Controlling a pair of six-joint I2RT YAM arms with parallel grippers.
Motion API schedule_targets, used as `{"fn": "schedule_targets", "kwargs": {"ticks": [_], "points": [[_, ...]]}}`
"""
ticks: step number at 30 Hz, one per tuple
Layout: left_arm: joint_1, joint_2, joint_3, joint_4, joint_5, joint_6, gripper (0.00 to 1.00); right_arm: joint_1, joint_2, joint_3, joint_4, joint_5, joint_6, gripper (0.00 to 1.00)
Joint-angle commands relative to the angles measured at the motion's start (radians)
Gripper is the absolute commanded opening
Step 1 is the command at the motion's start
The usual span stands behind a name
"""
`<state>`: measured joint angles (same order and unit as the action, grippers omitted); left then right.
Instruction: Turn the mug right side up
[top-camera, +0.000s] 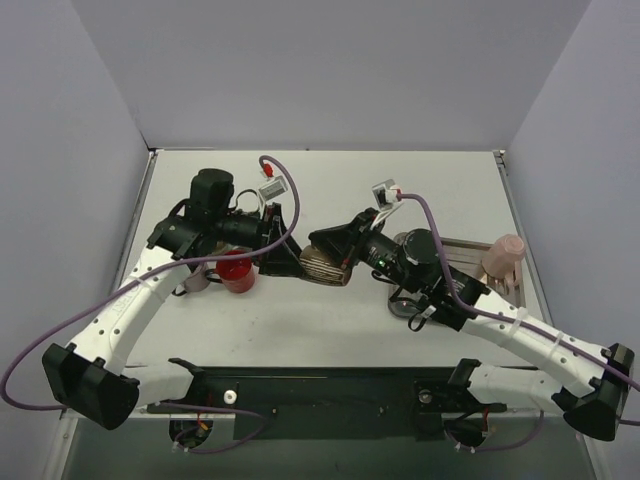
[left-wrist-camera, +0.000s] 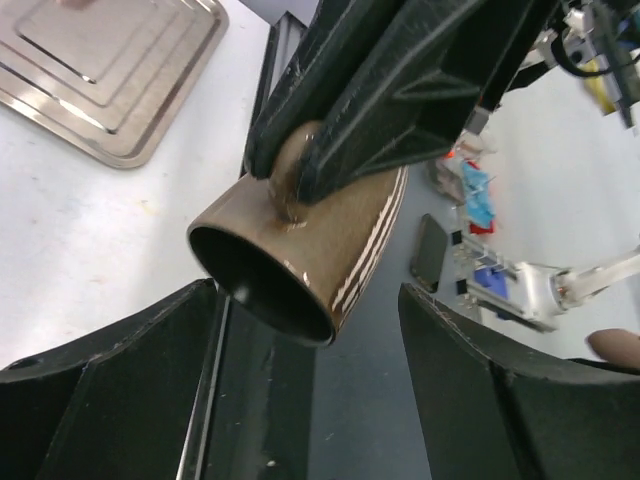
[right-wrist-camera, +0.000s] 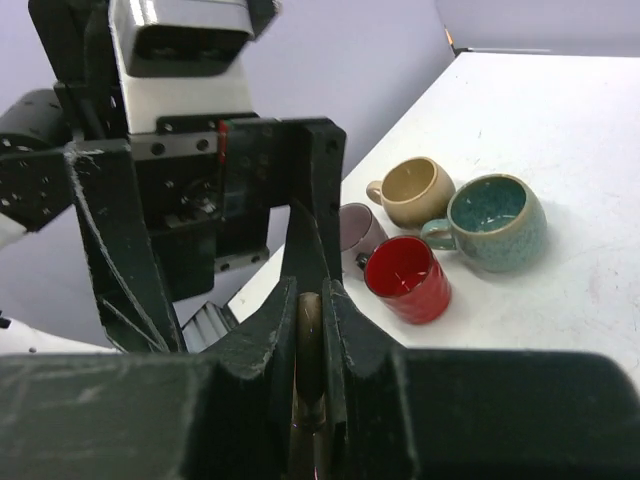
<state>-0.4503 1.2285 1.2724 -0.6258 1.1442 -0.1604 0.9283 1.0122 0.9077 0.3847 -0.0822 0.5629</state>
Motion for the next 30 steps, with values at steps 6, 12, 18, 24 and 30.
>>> {"fn": "schedule_targets", "kwargs": {"ticks": [6, 12, 18, 24, 30], "points": [[-0.014, -0.031, -0.071, 0.402, 0.084, -0.368, 0.52, 0.017, 0.071, 0.042, 0.341, 0.071, 0.040, 0.00], [-0.010, -0.020, -0.042, 0.358, 0.039, -0.296, 0.00, -0.009, 0.098, 0.057, 0.190, 0.079, 0.040, 0.02], [-0.057, 0.072, 0.125, -0.231, -0.653, 0.272, 0.00, -0.253, 0.004, 0.077, -0.380, 0.362, 0.152, 0.70], [-0.096, 0.225, 0.062, -0.285, -1.056, 0.504, 0.00, -0.575, -0.167, -0.044, -0.766, 0.865, 0.198, 1.00], [-0.114, 0.426, 0.073, -0.270, -1.195, 0.533, 0.00, -0.995, -0.231, -0.157, -0.785, 0.721, 0.288, 1.00]]}}
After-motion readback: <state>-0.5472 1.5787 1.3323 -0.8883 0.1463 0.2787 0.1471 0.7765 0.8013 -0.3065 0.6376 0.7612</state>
